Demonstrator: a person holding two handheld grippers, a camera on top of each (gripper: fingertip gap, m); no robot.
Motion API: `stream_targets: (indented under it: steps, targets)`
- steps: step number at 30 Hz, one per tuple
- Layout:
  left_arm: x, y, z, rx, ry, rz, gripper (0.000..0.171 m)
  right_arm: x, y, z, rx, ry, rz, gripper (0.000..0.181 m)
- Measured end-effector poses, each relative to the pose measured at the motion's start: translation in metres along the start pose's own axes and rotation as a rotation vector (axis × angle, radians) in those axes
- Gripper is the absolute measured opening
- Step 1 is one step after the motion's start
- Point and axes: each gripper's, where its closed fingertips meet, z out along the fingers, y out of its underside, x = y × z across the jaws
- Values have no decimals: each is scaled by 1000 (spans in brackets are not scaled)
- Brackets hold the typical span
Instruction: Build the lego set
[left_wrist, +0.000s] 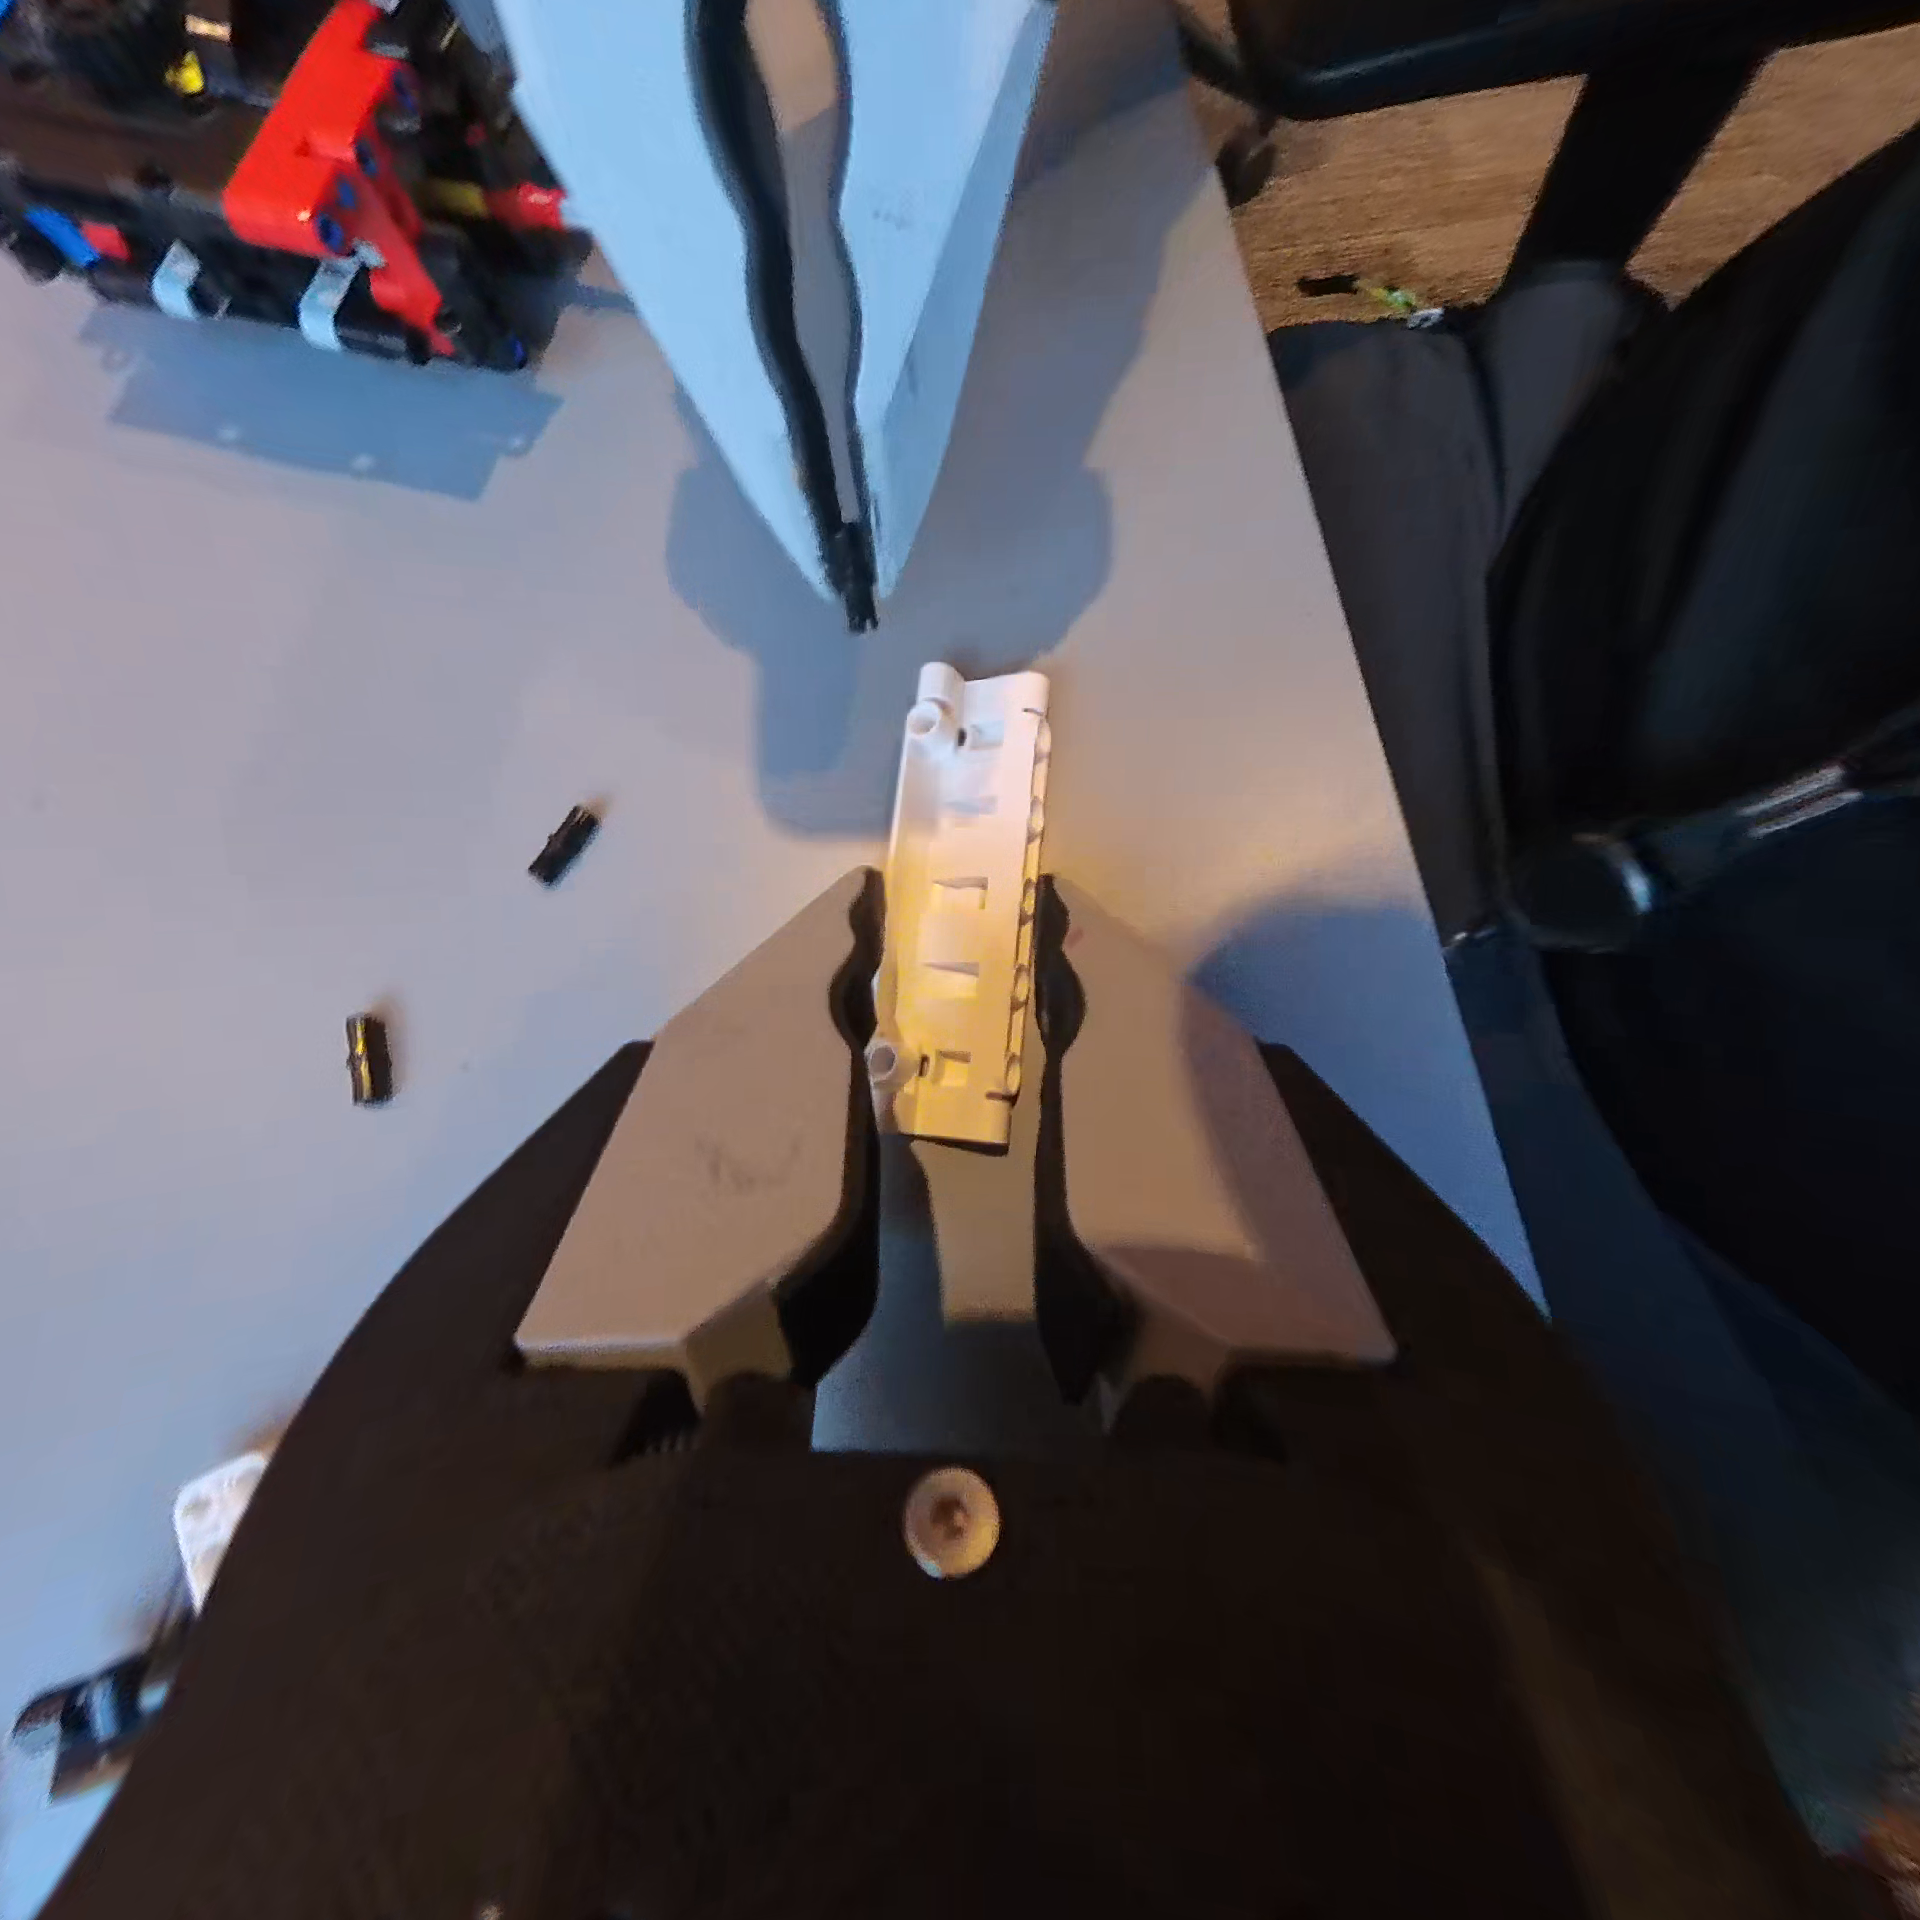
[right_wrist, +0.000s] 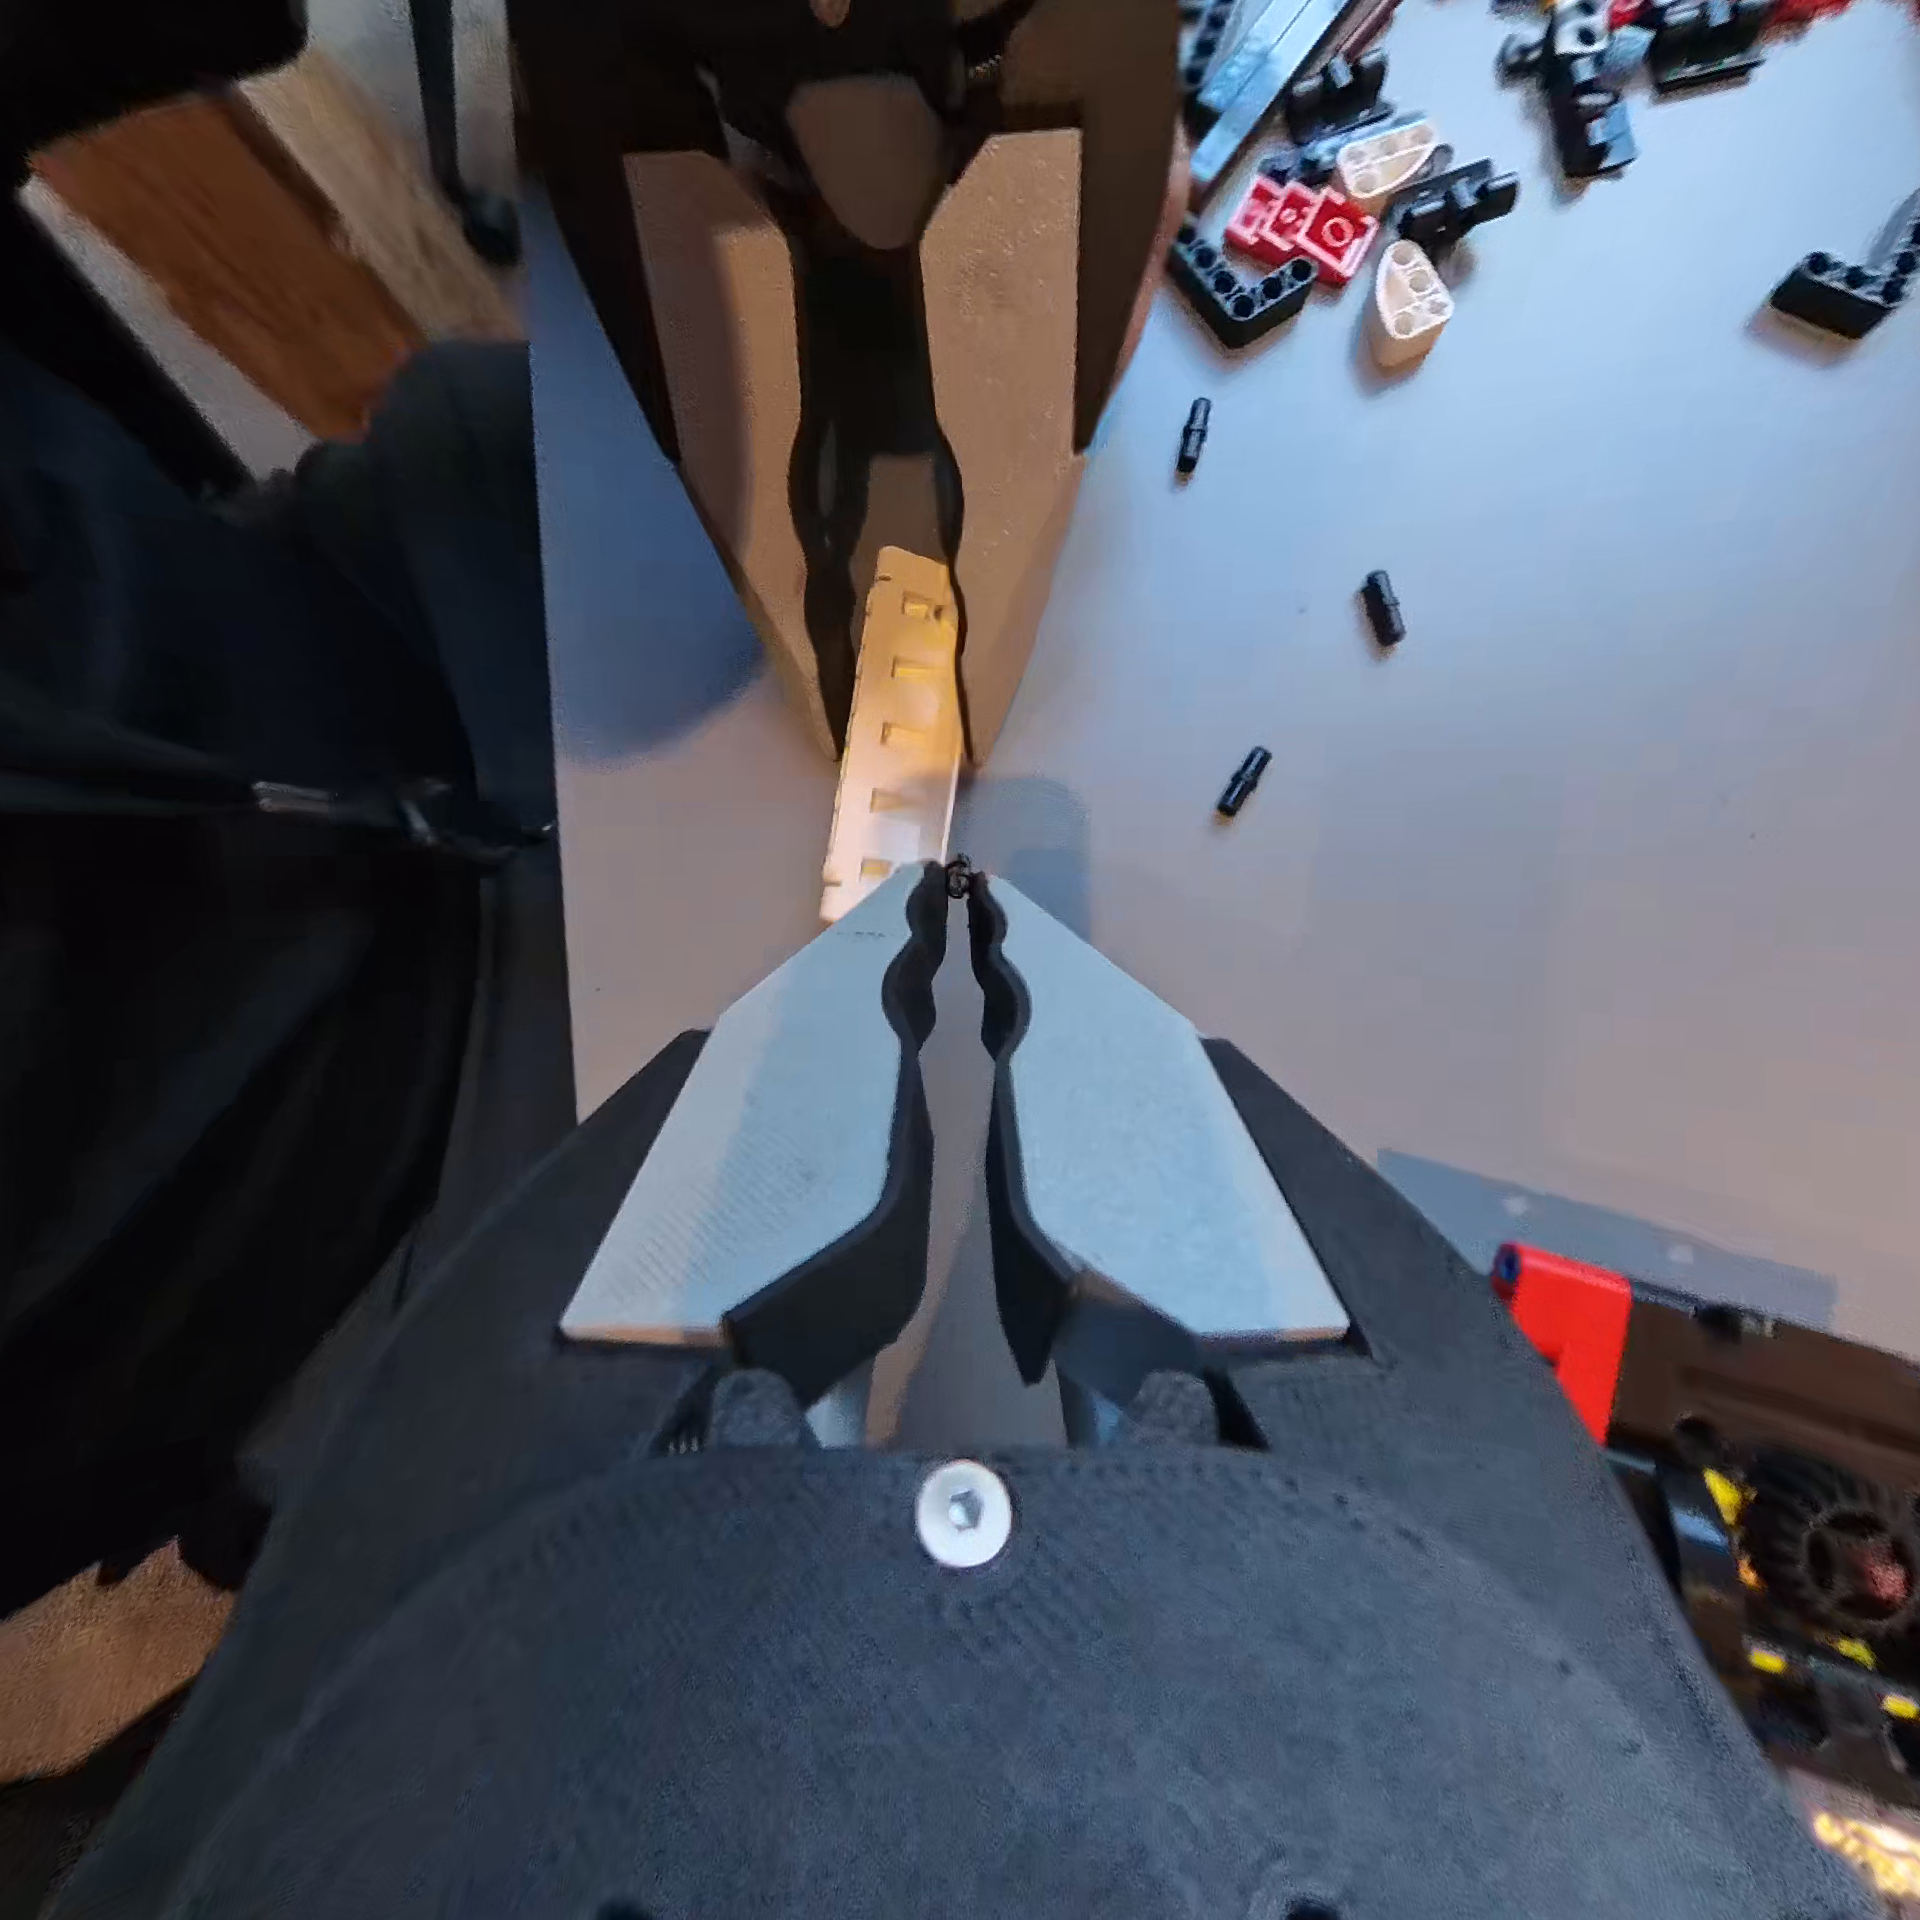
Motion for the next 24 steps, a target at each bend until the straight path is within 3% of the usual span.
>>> stream_targets:
  steps: [6,24]
  targets:
    - [1,-4,4,15,33,21,25,-3,6,9,-158,-74,-40,2]
    - [1,-9,8,18,13,24,26,-7,20,11,-391,-137,-36,2]
